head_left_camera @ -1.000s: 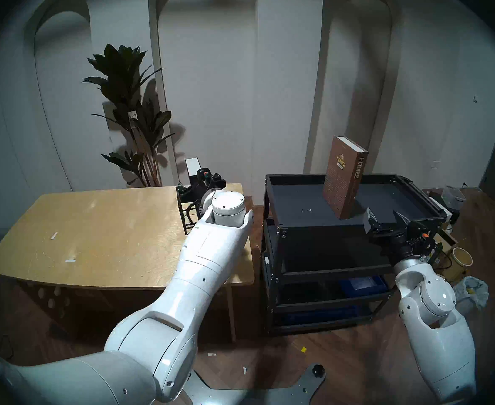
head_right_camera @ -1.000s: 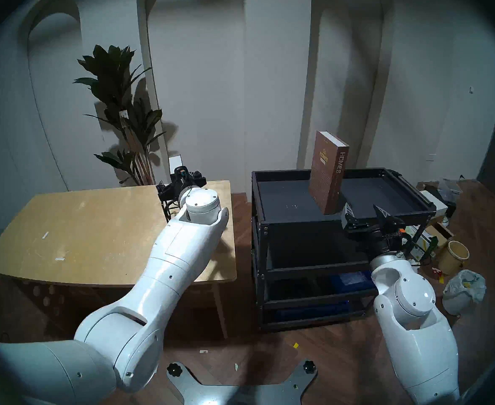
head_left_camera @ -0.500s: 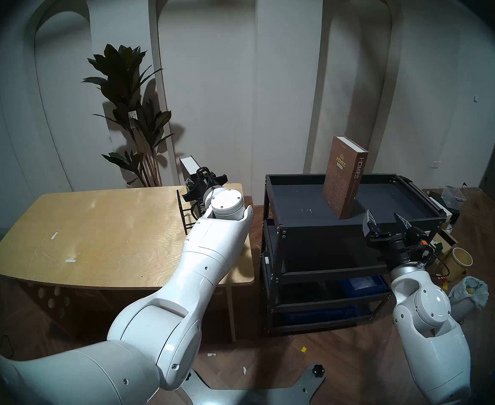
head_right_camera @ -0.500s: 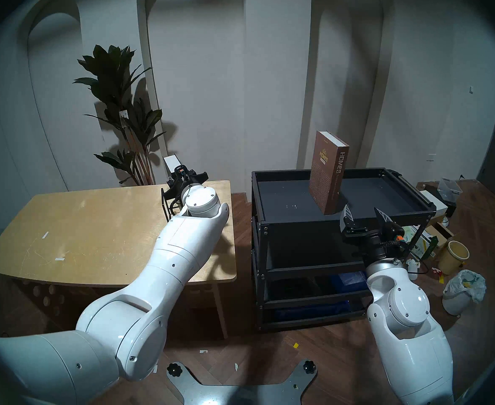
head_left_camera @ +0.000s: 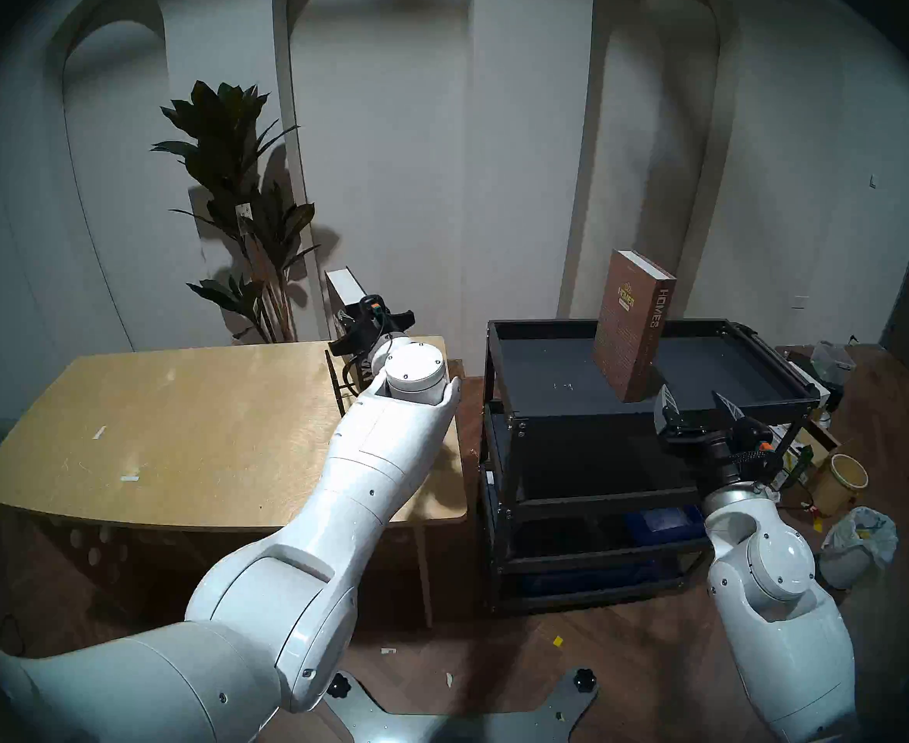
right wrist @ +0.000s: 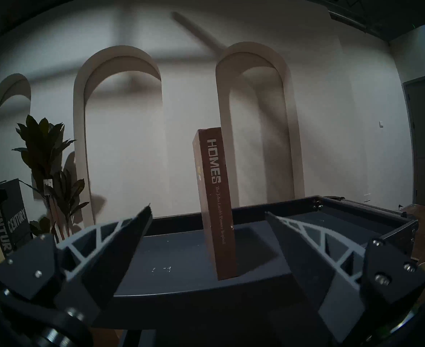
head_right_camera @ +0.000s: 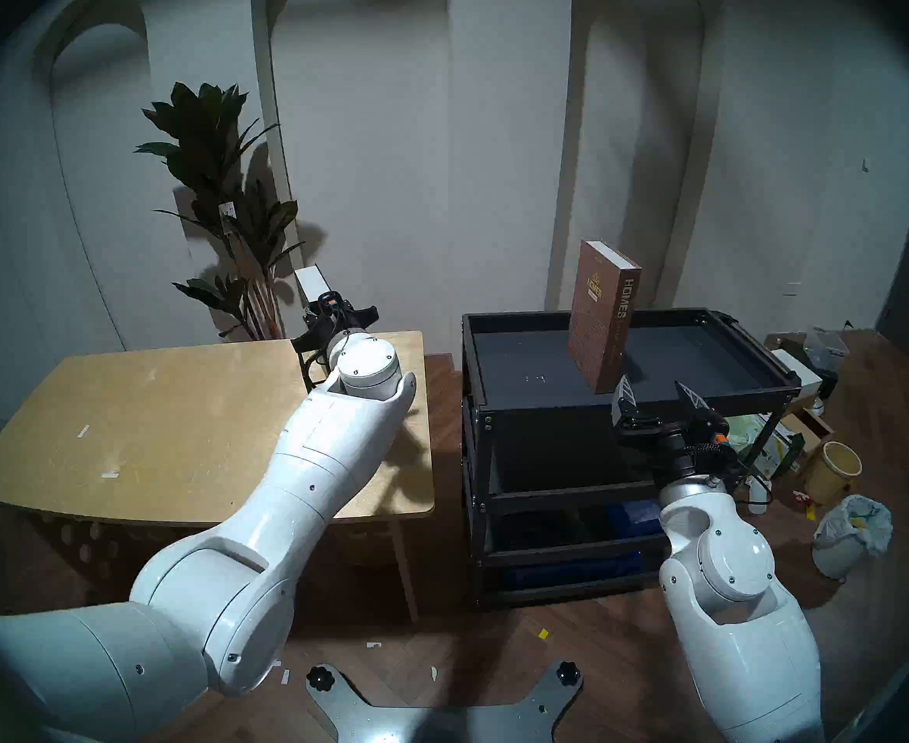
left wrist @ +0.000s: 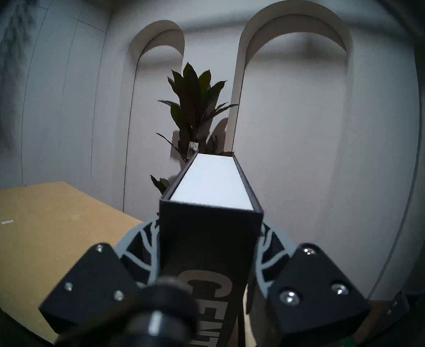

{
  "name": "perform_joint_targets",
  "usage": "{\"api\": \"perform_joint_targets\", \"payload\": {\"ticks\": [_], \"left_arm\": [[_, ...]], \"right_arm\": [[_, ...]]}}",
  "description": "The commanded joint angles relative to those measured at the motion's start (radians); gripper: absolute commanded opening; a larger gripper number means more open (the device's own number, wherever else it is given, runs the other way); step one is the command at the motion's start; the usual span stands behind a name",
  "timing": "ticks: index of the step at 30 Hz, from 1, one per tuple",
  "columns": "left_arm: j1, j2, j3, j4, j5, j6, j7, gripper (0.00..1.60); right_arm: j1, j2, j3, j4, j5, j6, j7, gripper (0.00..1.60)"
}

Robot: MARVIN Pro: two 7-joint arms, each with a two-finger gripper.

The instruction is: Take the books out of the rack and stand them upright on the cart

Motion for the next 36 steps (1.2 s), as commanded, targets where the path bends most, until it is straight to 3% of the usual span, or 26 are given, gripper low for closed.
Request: {"api": "perform_joint_targets", "payload": {"ticks": [1,17,26,36], "left_arm": [[-0.024,0.036,0.003,-0.114,0.04,0.054,0.036,0.0],[-0.065,0.0,0.045,-0.302,0.033,0.131,0.049,0.0],[-0.033,-0.022,0.104,-0.399,0.015,0.249,0.027,0.0],[-0.051,-0.017,0.147,-0.408,-0.012,0.395,-0.04,0.0]], "right_arm": [[0.054,0.003,-0.028,-0.002,-0.004,-0.003,0.013,1.6],[0.214,0.002,-0.251,0.037,-0.113,0.008,0.086,1.6],[0.315,-0.07,-0.365,0.087,-0.184,0.014,0.11,1.6],[0.402,-0.169,-0.405,0.194,-0.28,0.019,0.116,1.6]]}}
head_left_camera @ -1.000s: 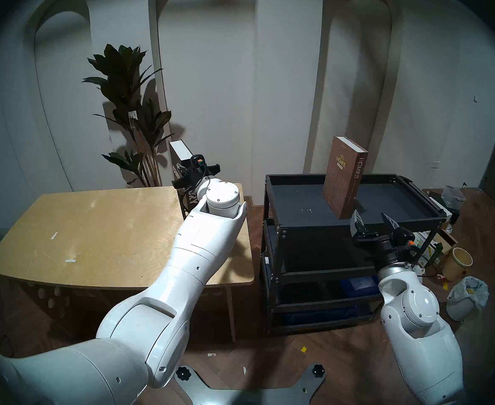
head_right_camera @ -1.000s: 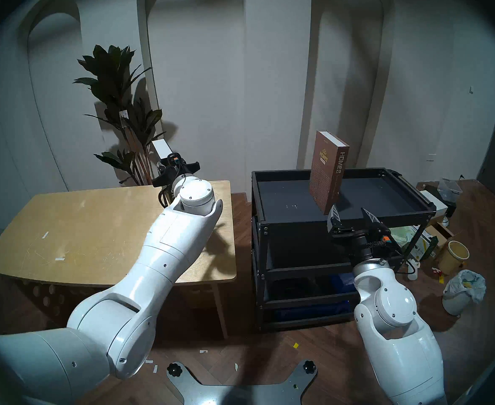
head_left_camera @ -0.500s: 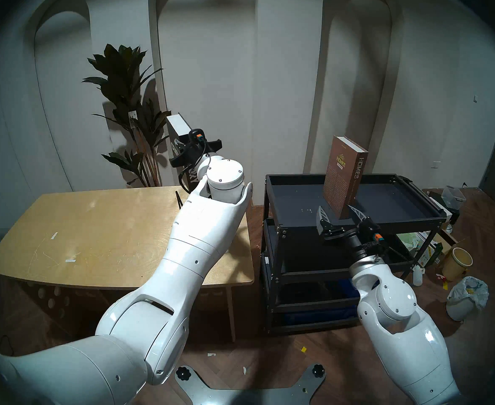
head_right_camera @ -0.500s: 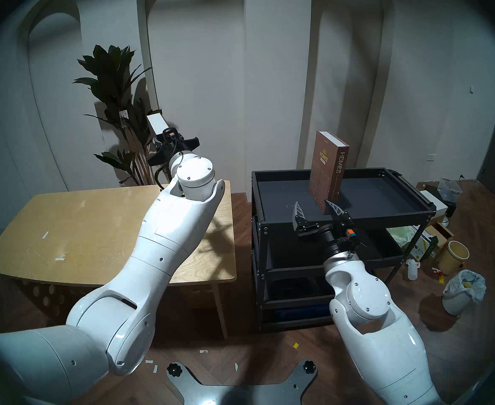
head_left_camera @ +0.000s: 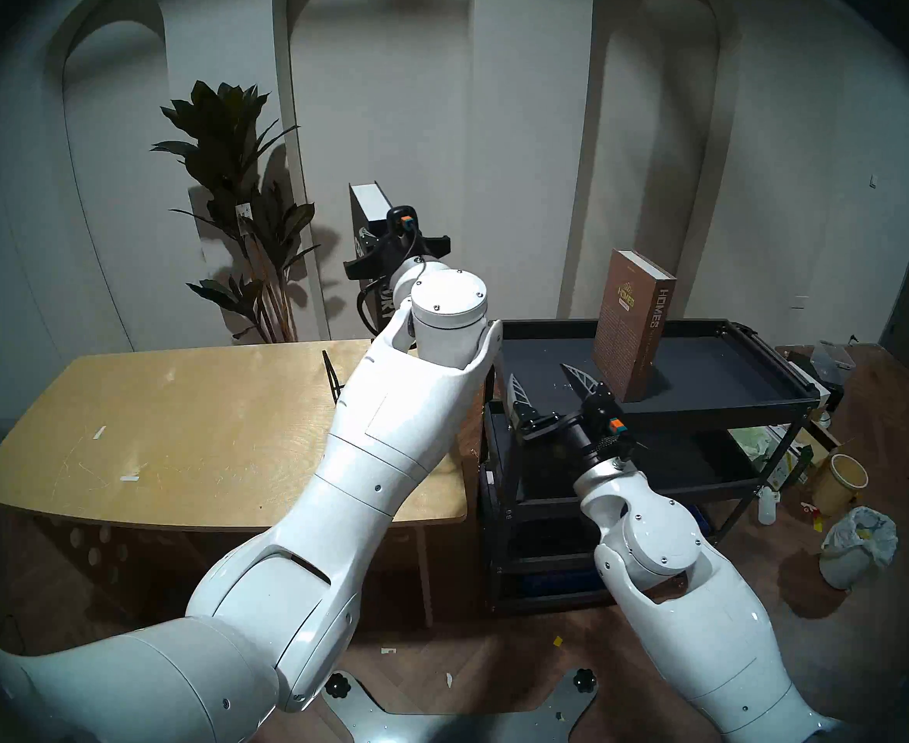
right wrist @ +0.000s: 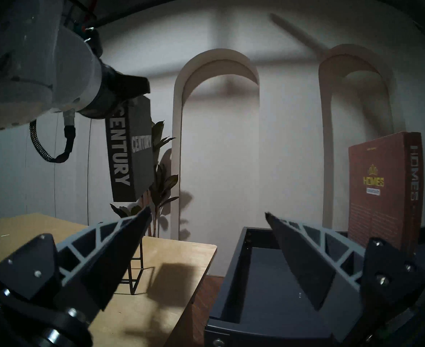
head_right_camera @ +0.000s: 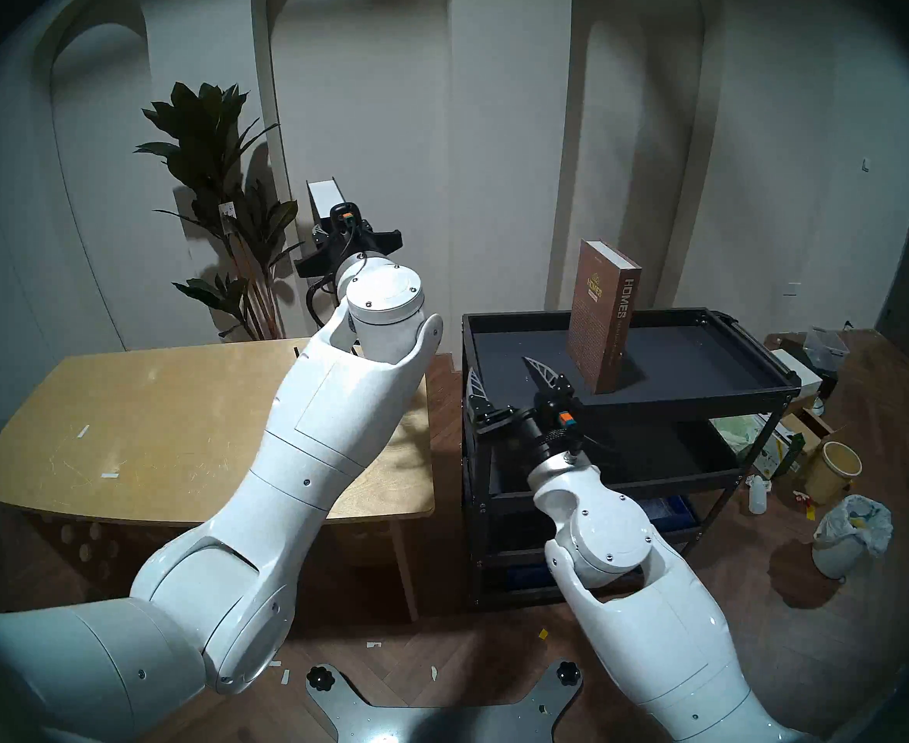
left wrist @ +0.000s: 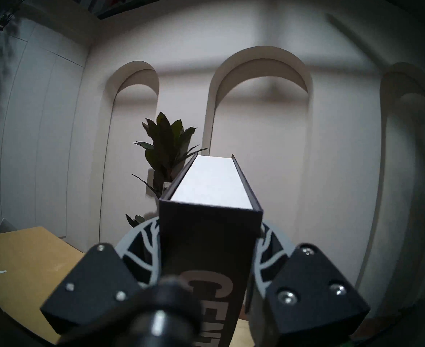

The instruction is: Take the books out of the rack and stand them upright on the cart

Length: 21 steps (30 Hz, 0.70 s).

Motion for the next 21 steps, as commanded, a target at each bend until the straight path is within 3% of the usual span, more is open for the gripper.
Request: {"api": "perform_joint_targets", "payload": {"ticks": [1,14,21], "left_arm": [[-0.04,-0.001,0.023,-0.034,-0.017,0.081,-0.053,0.0],[-0.114,0.005,0.029,-0.071,-0.07,0.227,-0.139,0.0],[-0.137,-0.015,0.026,-0.067,-0.111,0.271,-0.173,0.0]], "right_arm": [[0.114,-0.099,-0.019,0.052,-0.055,0.006,0.0,1.6],[0.243,-0.227,-0.04,0.22,-0.103,0.018,-0.006,1.6],[0.322,-0.303,-0.044,0.31,-0.083,0.019,-0.015,1.6]]}}
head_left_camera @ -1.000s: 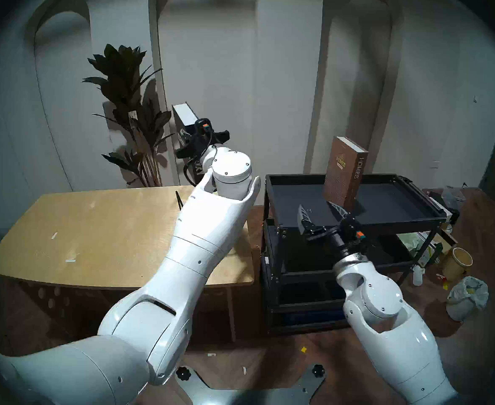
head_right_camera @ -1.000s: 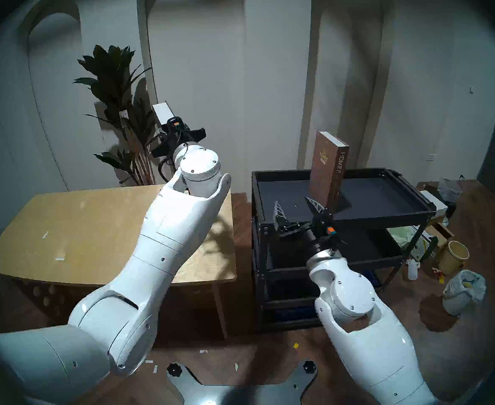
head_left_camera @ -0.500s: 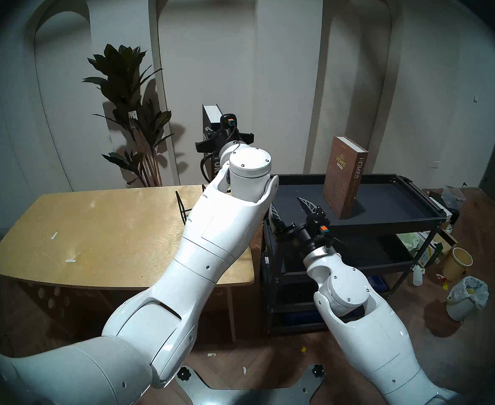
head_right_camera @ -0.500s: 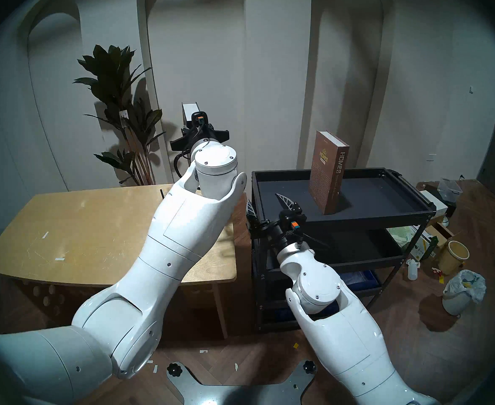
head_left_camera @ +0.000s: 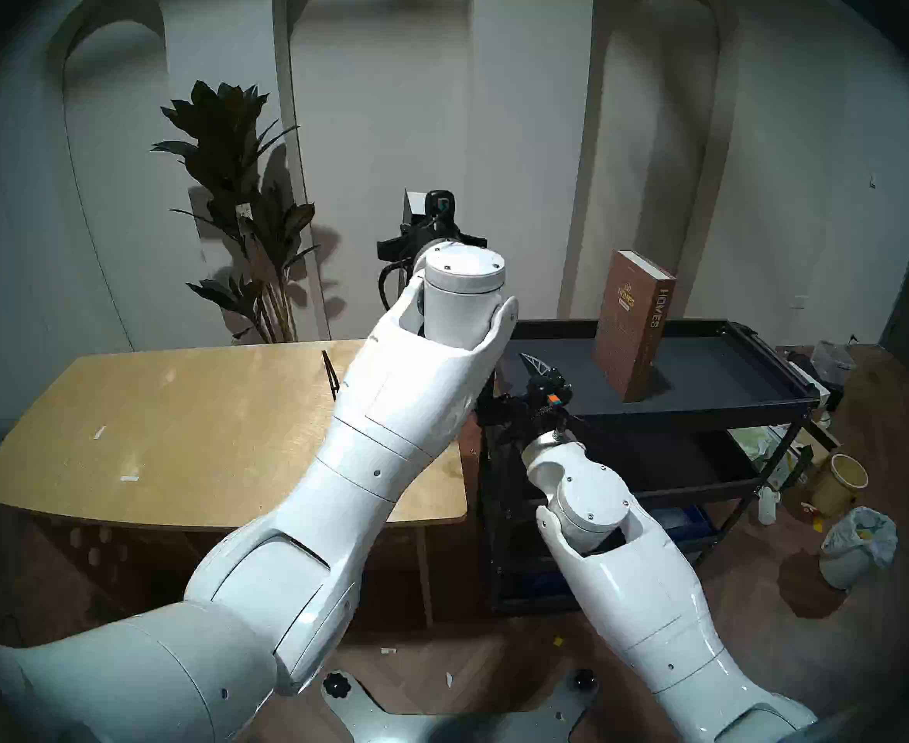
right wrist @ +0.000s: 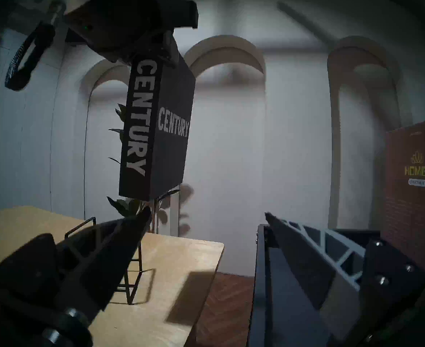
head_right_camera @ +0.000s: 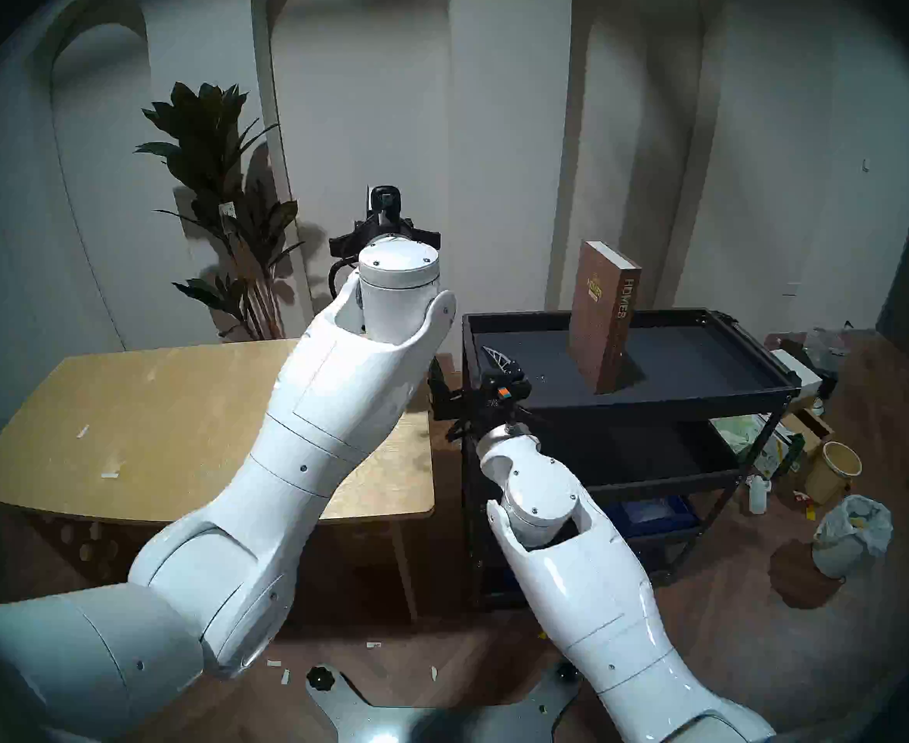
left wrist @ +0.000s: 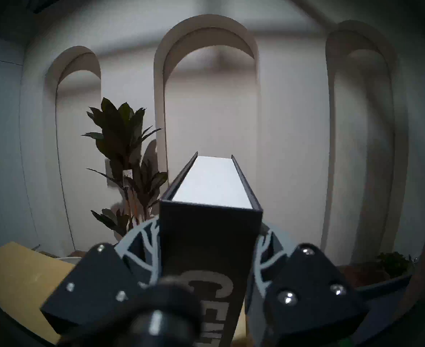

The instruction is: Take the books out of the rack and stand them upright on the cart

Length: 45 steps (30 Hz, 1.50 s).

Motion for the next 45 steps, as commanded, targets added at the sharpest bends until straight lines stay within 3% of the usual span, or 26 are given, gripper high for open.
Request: {"api": "perform_joint_targets", "payload": {"ticks": [1,9,16,31,38,45], "left_arm": [[-0.075,-0.022,-0.004,-0.021,-0.021,0.033,-0.037,0.0],[-0.106,-0.036,-0.002,0.001,-0.046,0.061,-0.055,0.0],[-0.139,-0.059,0.018,0.065,-0.036,0.035,-0.049,0.0],[-0.213,-0.129,0.088,0.246,0.023,-0.064,0.003,0.0],[-0.216,-0.137,0.1,0.288,0.036,-0.105,0.032,0.0],[-0.206,-0.141,0.109,0.299,0.016,-0.089,0.043,0.0]], "right_arm": [[0.1,-0.1,0.0,0.037,0.02,-0.01,-0.01,1.6],[0.191,-0.188,0.008,0.138,0.054,-0.02,-0.018,1.6],[0.243,-0.233,0.011,0.196,0.081,-0.035,-0.015,1.6],[0.317,-0.27,0.021,0.301,0.124,-0.114,-0.021,1.6],[0.35,-0.28,0.039,0.346,0.134,-0.158,-0.024,1.6],[0.394,-0.284,0.049,0.418,0.141,-0.216,-0.011,1.6]]}}
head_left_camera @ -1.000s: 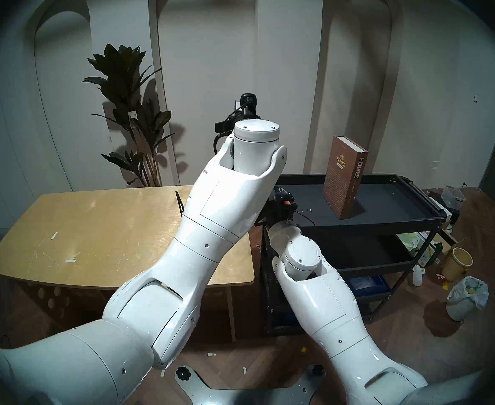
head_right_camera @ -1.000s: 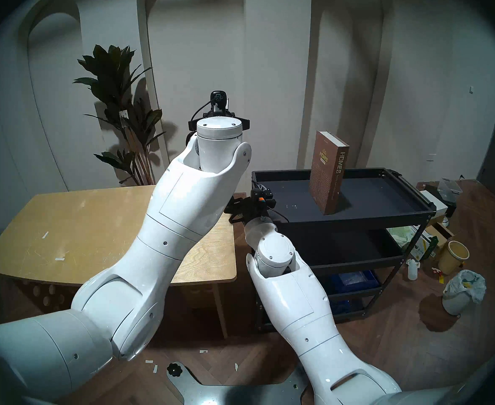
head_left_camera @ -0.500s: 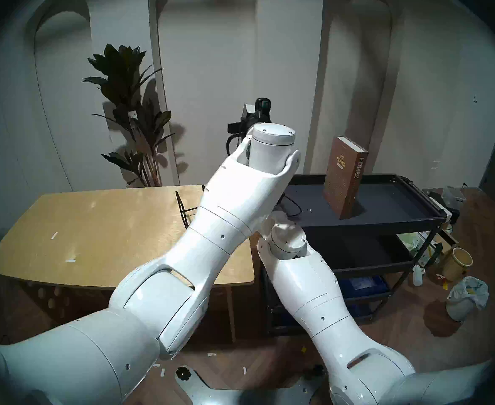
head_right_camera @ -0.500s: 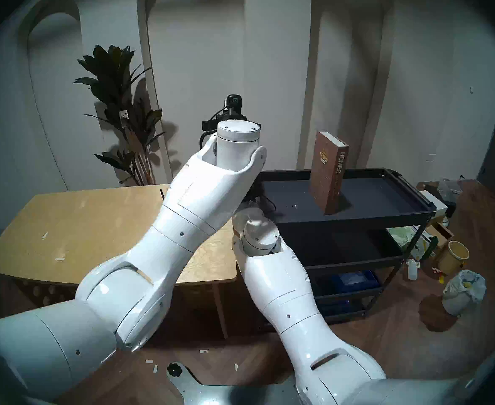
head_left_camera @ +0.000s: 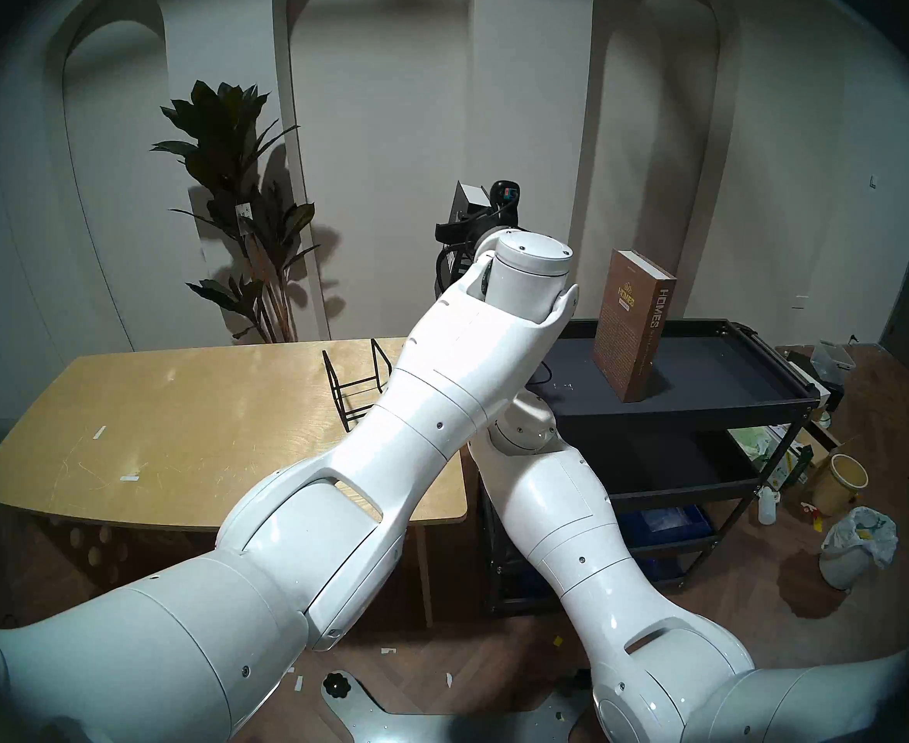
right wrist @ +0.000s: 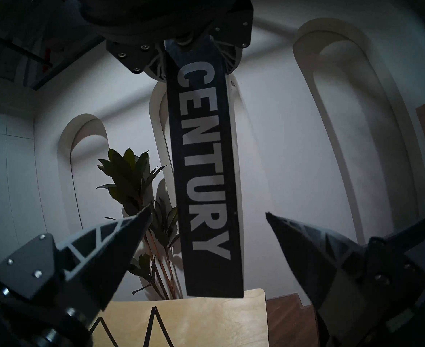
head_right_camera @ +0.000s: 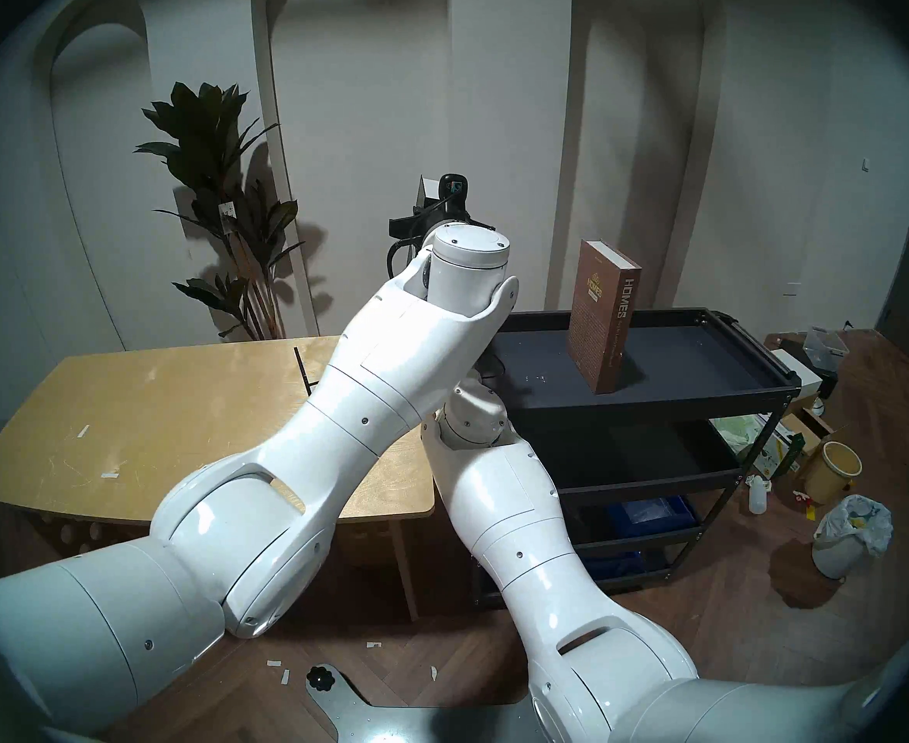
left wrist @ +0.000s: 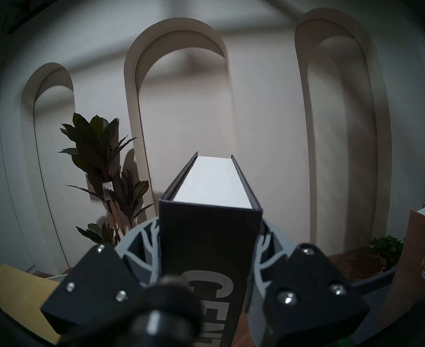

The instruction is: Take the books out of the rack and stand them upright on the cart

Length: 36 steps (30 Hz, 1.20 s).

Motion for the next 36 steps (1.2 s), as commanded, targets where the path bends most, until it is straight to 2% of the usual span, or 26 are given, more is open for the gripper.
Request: {"api": "perform_joint_targets", "payload": {"ticks": [1,18,36], "left_arm": [[-0.038,-0.016,0.01,-0.011,-0.001,-0.008,0.011,0.0],[-0.04,-0.008,0.072,-0.027,-0.043,0.042,0.021,0.0],[-0.055,0.021,0.146,-0.03,-0.098,0.008,0.075,0.0]], "right_arm": [[0.075,-0.024,0.005,0.042,0.004,-0.081,0.015,1.6],[0.143,-0.032,0.012,0.163,0.036,-0.168,0.03,1.6],[0.187,-0.032,0.032,0.219,0.104,-0.223,0.012,1.6]]}}
